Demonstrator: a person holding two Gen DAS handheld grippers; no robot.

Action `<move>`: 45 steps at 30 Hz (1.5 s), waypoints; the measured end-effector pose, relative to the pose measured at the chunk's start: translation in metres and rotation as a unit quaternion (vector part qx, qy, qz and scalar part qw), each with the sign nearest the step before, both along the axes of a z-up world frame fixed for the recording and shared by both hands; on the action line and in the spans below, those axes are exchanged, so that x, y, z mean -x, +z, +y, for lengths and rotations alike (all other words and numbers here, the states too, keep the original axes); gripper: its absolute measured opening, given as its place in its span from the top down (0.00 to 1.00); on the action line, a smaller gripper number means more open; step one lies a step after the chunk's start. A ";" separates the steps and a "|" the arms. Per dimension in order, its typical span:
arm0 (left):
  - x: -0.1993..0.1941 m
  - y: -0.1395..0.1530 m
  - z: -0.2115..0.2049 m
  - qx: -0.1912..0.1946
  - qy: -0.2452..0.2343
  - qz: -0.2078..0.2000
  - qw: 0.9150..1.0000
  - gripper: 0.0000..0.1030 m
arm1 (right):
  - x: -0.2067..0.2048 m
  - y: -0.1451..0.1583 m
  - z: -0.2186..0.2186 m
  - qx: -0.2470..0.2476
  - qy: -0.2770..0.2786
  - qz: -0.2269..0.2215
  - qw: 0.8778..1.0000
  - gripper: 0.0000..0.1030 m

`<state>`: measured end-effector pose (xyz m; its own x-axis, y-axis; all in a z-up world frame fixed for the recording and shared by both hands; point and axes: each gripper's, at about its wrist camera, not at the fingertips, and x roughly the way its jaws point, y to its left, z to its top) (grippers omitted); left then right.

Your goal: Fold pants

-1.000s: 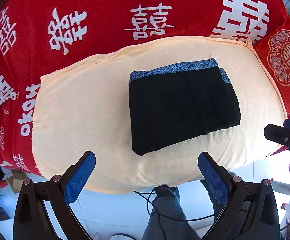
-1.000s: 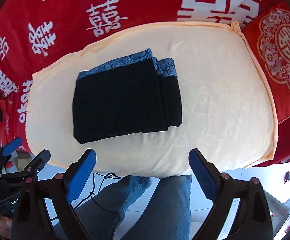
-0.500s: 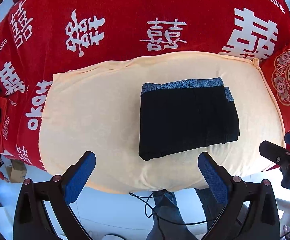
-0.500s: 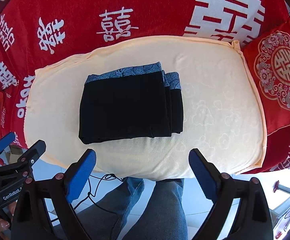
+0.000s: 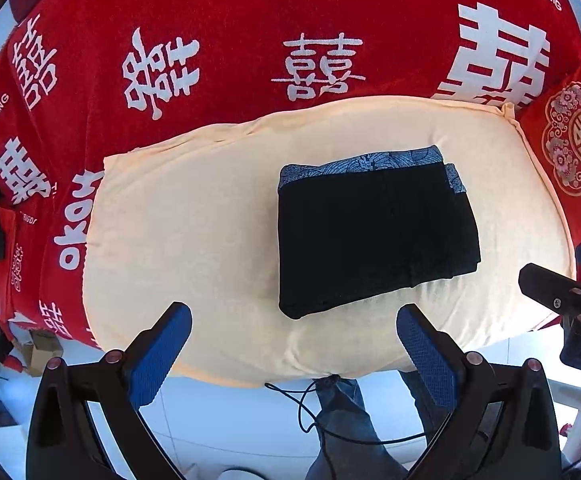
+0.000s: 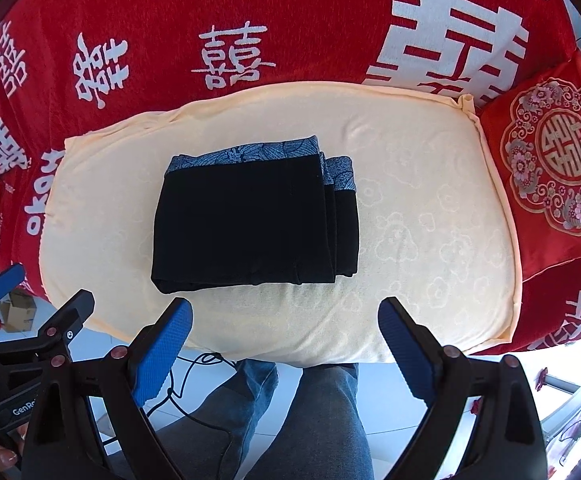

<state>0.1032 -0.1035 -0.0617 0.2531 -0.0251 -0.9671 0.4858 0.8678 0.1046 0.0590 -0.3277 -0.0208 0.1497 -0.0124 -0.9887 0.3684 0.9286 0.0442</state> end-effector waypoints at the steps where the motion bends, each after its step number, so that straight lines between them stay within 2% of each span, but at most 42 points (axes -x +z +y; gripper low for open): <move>1: 0.001 0.000 0.000 -0.001 0.000 -0.001 1.000 0.00 | 0.000 0.000 0.000 0.001 -0.001 0.000 1.000 0.07; 45: 0.008 -0.002 0.002 0.004 -0.008 0.006 1.000 0.00 | -0.001 -0.005 0.008 0.013 0.011 0.006 1.000 0.07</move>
